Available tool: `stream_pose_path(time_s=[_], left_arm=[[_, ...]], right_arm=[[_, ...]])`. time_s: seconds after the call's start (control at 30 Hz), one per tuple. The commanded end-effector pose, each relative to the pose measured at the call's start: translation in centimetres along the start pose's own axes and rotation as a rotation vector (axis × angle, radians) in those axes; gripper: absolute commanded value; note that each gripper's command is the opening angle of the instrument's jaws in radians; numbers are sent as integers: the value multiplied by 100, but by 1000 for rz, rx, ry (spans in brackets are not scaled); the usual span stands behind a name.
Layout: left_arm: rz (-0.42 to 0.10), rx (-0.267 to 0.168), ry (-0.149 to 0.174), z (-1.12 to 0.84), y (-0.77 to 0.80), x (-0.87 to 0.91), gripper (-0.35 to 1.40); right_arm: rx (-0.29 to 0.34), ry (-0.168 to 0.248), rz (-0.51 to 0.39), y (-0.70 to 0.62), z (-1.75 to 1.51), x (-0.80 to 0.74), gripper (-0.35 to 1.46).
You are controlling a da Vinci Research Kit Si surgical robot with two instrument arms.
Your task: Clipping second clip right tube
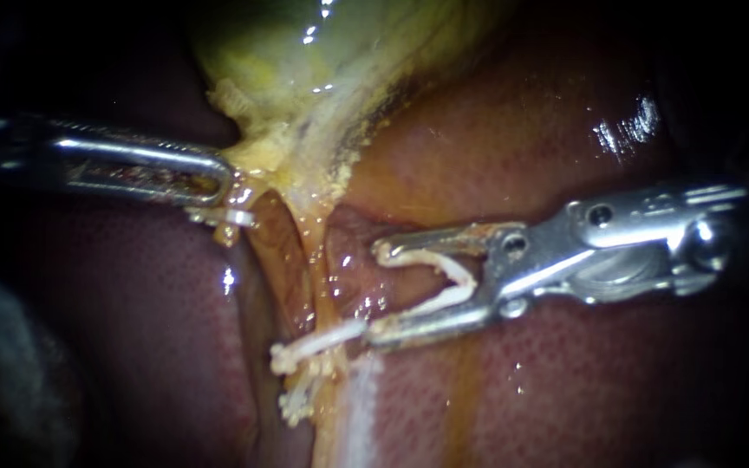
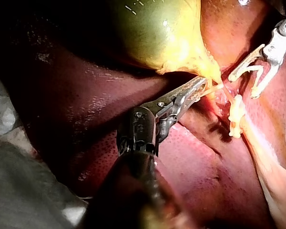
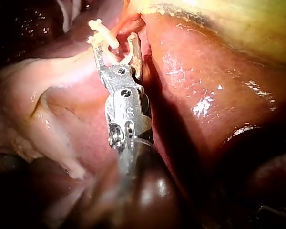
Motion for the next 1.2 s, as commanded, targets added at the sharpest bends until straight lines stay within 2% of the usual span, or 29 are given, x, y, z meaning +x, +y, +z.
stream_pose_path(time_s=[0.03, 0.1, 0.37, 0.43, 0.5, 0.67, 0.73, 0.8, 1.0, 1.2], left_arm=[[0, 1, 0, 0, 0, 0, -35], [0, 1, 0, 1, 0, -1, -35], [0, 3, 1, 3, 1, -1, -35], [0, 3, 1, 3, 1, -1, -35], [0, 3, 1, 3, 1, -1, -35], [0, 3, 1, 4, 1, -1, -35], [0, 3, 1, 3, 1, -1, -35], [0, 3, 1, 3, 1, -1, -35], [0, 3, 1, 3, 1, -1, -35], [0, 4, 2, 4, 1, -1, -35]], right_arm=[[6, -1, 1, 1, 5, -2, 48], [15, 5, 18, 4, 14, -4, 48], [42, 89, 111, 12, 48, 2, 48], [51, 99, 132, 12, 54, 1, 48], [63, 116, 142, 12, 56, 0, 49], [109, 201, 179, 6, 55, 4, 49], [126, 221, 180, 2, 55, 8, 49], [160, 220, 182, -4, 54, 12, 49], [253, 182, 156, -27, 49, 19, 44], [274, 173, 147, -37, 53, 23, 41]])
